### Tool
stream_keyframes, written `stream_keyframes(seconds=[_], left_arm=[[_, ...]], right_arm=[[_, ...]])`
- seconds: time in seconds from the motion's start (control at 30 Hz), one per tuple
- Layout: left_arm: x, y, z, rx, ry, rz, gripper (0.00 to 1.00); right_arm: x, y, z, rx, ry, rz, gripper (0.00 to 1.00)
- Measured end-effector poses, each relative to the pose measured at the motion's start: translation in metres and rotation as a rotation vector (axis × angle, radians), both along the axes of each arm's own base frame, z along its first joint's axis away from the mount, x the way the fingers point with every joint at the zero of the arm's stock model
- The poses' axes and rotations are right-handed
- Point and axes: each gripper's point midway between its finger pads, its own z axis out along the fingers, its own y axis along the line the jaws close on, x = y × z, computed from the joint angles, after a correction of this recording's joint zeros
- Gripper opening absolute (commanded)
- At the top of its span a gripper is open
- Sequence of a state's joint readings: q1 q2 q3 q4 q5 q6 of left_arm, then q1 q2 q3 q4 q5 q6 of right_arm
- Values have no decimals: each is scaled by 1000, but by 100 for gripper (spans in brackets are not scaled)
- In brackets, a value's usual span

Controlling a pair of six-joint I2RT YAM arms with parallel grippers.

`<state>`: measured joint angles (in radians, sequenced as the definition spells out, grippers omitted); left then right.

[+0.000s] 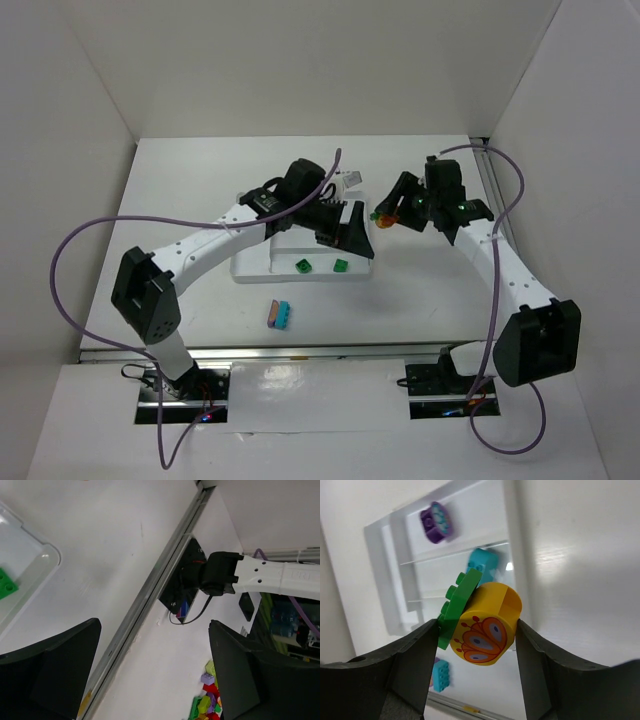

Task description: Sort the legos into containers by color

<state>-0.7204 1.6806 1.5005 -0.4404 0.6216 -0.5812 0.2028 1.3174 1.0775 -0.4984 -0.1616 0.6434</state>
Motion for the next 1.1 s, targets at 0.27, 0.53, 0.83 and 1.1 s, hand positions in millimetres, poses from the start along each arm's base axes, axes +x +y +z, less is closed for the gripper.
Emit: stream_keyframes(seconds=[0.27, 0.53, 0.83, 1.1], left_arm=[[22, -10, -7, -17, -58, 34, 97], [63, 12, -33, 5, -101, 194, 91], [90, 21, -7, -161, -129, 125, 89], [65, -8, -2, -218, -104, -55, 88]], right_arm=[[-10, 22, 22, 34, -26, 146, 52], [-21, 36, 28, 104, -5, 225, 52], [-30, 49, 40, 163, -14, 308, 52], [-33, 53, 42, 183, -12, 336, 52]])
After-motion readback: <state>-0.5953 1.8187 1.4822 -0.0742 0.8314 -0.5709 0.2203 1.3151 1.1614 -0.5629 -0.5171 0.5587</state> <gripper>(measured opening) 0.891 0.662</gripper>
